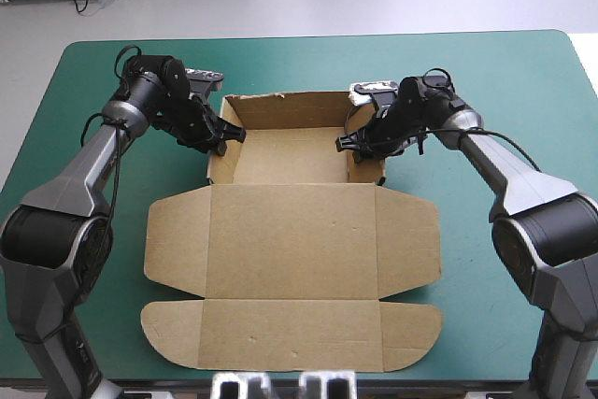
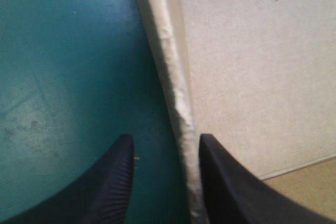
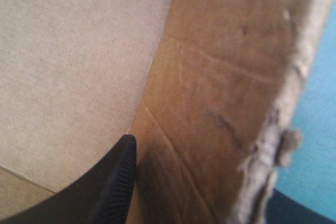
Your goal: Fold the box
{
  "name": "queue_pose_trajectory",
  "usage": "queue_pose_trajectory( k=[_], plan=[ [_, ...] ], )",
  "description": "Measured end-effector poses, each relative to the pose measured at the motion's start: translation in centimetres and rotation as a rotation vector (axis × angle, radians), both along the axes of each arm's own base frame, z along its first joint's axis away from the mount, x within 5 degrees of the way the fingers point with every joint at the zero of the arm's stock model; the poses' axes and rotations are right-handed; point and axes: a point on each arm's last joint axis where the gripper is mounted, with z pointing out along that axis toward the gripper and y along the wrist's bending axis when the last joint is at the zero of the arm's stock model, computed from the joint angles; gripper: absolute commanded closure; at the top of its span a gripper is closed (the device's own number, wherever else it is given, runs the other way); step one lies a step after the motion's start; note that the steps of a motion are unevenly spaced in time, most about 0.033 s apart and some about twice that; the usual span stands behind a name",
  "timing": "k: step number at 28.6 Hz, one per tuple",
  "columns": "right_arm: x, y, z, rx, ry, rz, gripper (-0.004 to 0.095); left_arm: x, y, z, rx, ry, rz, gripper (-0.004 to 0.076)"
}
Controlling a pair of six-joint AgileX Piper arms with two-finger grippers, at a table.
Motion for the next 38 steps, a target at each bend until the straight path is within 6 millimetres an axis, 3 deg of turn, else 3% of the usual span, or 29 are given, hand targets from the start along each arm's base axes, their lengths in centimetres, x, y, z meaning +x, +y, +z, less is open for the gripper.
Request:
queue_pose_trajectory(
  k=[3, 10, 21, 29, 34, 36, 38],
  plan=[
    [-0.1, -0.2, 0.4, -0.049, 0.003, 0.052, 0.0503, 0.1, -0.2, -0.3, -0.016, 0.016, 0.002, 0.0266],
    [0.3, -0.4, 1.4, -0.076, -0.030, 0.082, 0.0503, 0.1, -1.1, -0.3, -0.123, 0.034, 0.019, 0.0266],
    [0.5, -0.4, 1.7, -0.082, -0.055, 0.082, 0.0503, 0.2, -1.2, 0.5, -0.130, 0.026, 0.013, 0.0266],
    [1.0, -0.2, 4.2, -0.062, -0.110, 0.080, 0.0503, 1.2, -1.4, 4.6, -0.167, -0.111, 0.015, 0.0271],
    [1.0, -0.2, 5.7, -0.061, -0.125, 0.087, 0.0504, 0.8, -1.2, 6.9, -0.169, -0.175, 0.013, 0.0284],
    [1.0, -0.2, 6.3, -0.063, -0.128, 0.091, 0.0504, 0.3, -1.1, 8.0, -0.177, -0.200, 0.024, 0.0328],
    [0.8, -0.4, 7.1, -0.085, -0.123, 0.098, 0.0513, -1.0, -1.0, 10.1, -0.222, -0.234, 0.031, 0.0479]
  ],
)
